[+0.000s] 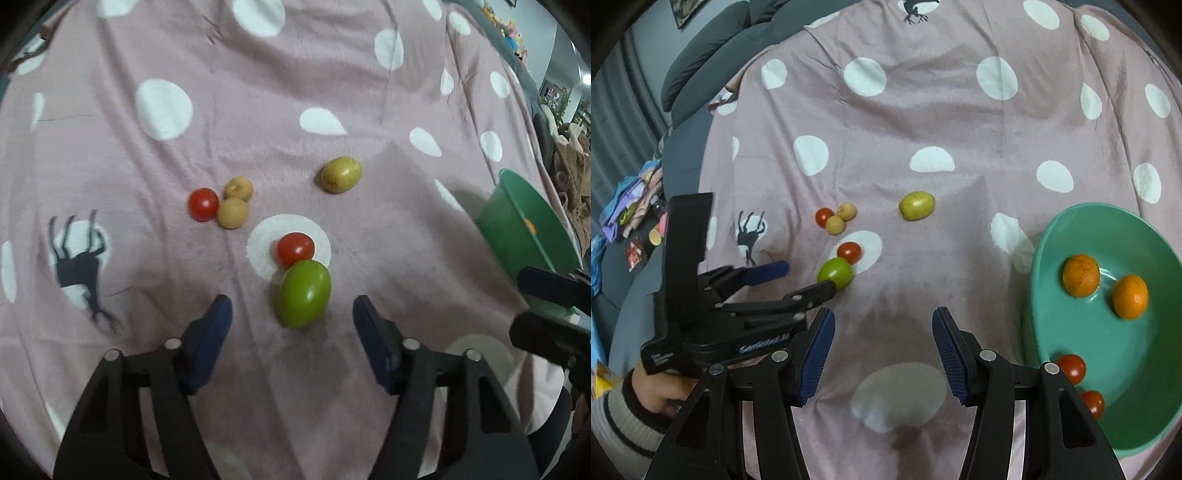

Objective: Organize fruits
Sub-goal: 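Move both tools back toward the remaining fruits, then grasp the green mango with the left tool while the right tool grasps the yellow plum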

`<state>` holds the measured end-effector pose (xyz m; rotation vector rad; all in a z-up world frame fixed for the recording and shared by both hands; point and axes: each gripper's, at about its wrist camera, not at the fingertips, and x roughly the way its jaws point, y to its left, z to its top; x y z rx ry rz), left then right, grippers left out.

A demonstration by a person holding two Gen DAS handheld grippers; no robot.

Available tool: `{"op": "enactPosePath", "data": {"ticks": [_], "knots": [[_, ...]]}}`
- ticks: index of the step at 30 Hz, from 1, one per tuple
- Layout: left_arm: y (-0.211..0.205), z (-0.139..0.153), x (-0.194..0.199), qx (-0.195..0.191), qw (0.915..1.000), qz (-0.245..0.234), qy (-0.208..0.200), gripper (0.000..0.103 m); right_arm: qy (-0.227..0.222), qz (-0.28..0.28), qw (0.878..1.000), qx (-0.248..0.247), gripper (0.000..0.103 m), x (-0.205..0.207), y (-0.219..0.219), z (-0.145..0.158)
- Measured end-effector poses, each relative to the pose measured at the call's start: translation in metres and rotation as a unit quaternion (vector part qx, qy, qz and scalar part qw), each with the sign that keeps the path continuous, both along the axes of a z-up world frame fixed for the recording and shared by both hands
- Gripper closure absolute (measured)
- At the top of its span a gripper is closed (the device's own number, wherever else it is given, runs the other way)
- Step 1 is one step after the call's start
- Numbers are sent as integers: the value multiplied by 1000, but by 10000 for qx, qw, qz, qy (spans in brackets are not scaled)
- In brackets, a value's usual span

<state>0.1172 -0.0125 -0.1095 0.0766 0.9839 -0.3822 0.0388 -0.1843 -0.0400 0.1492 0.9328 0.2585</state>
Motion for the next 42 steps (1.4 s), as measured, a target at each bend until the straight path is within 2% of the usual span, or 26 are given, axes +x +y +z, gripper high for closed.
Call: {"op": "enactPosePath", "data": {"ticks": [2,7,12,19,24,28,38,42], "knots": [[-4,-5,6,94,9999,-48,46,39,30,-6,10000,10,47,5,-1,-3],[-7,-16,18,71,9995,-112,293,70,83,-27,9999,72,47,18,-3,-10],[5,-14,20,-235,9995,18,207,70,138,41,9999,47,47,30,3,-16],[40,10,22,-614,9971,441,-118,70,221,70,9997,63,47,57,15,-24],[56,15,24,-674,9960,572,-156,70,274,-193,9994,98,47,95,19,-30],[59,14,20,-675,9961,554,-121,70,337,-467,9982,-186,47,126,23,-42],[49,9,37,-679,9964,517,-18,70,318,-465,9946,-867,47,171,43,-59],[46,8,42,-669,9965,504,0,70,379,-453,9934,-979,47,182,44,-65]]}}
